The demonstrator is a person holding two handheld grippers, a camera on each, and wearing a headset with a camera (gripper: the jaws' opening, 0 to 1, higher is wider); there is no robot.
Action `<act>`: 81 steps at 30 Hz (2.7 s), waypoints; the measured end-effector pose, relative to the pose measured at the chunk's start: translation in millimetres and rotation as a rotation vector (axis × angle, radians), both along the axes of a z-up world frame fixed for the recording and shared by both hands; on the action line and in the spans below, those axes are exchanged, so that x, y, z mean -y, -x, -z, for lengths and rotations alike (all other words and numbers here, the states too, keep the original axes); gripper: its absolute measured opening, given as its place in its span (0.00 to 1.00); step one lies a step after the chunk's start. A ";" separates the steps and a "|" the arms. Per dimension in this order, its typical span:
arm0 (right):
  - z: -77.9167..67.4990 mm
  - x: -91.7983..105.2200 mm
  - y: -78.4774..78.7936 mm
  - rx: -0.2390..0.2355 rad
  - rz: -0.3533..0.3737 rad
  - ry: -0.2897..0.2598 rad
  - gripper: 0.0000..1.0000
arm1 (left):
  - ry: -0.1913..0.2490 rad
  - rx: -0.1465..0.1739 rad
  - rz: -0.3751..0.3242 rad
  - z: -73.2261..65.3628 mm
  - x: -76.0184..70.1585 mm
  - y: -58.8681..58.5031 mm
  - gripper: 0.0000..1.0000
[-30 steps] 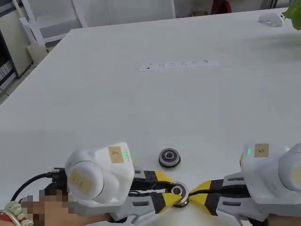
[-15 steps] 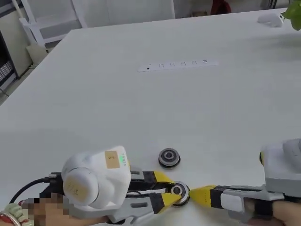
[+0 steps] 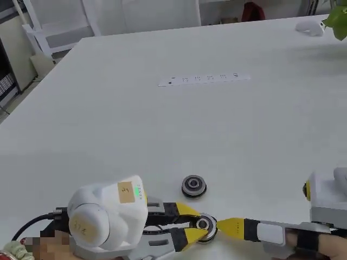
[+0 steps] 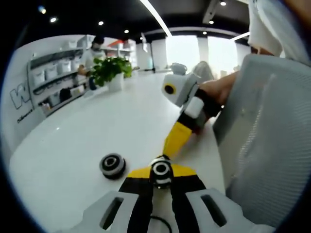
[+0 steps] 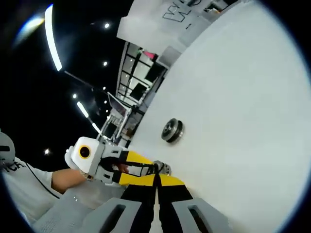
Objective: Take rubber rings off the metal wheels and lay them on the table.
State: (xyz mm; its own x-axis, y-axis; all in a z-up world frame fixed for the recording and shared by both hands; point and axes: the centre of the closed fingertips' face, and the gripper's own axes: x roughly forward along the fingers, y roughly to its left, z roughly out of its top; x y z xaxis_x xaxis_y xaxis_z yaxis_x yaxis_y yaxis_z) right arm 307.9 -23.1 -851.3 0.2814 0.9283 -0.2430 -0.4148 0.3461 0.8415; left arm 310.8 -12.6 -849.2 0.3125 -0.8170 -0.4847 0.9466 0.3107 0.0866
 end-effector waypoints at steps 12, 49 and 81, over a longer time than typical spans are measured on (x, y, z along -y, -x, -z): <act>-7.0 -6.0 3.6 0.003 -0.021 -0.012 0.00 | -0.002 -0.005 -0.006 0.4 -0.8 0.5 0.14; -17.1 -16.4 5.0 0.039 -0.082 -0.054 0.00 | 0.004 -0.004 -0.012 0.5 -1.2 -0.1 0.14; -15.7 -17.9 6.1 0.089 -0.092 -0.049 0.00 | 0.002 -0.025 -0.016 0.4 -1.0 -0.1 0.14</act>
